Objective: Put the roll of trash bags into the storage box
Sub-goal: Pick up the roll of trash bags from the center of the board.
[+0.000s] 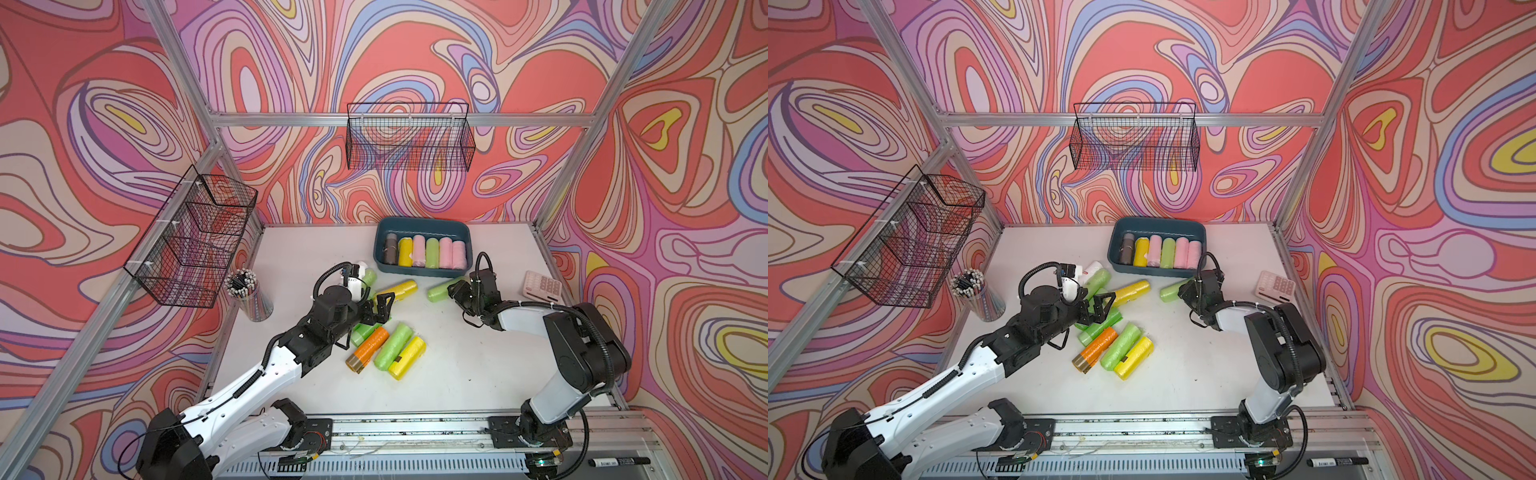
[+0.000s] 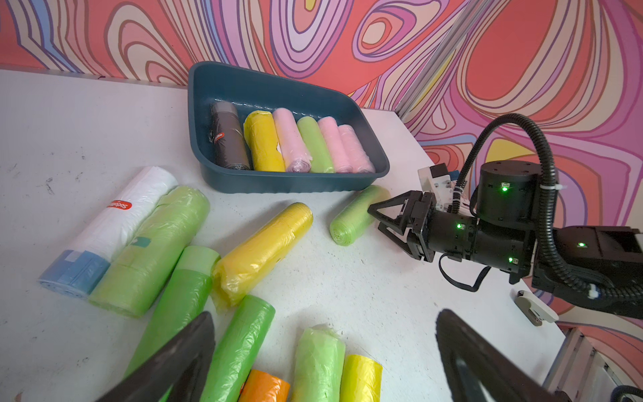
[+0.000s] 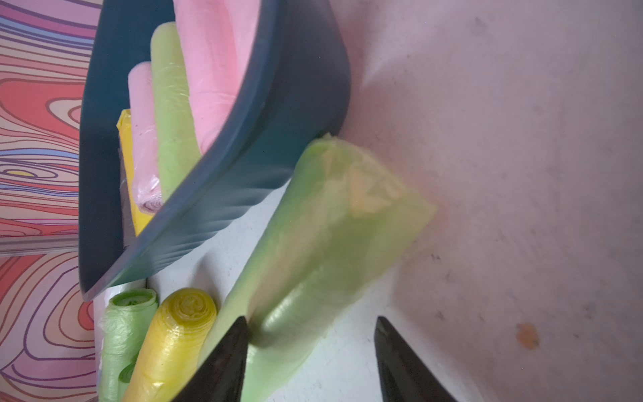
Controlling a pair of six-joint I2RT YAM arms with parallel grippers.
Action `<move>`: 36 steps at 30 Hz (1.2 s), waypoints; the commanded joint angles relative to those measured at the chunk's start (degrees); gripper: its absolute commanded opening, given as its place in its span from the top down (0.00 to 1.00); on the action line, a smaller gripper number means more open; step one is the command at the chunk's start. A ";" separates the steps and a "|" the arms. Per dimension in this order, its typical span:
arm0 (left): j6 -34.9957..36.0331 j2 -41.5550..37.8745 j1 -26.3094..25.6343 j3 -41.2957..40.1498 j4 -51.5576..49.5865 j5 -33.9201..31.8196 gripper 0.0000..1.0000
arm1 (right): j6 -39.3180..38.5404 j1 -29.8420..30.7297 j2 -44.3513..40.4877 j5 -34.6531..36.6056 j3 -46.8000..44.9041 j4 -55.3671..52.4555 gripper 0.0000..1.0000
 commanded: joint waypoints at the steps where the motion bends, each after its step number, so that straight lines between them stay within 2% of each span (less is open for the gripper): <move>1: -0.41 0.12 0.21 0.05 1.41 -0.25 0.00 | -0.10 -0.27 2.11 -1.14 1.70 1.07 0.42; 36: 0.45 0.28 0.16 -0.06 0.79 -2.01 0.00 | -0.88 -0.27 8.13 -0.60 5.92 2.76 0.38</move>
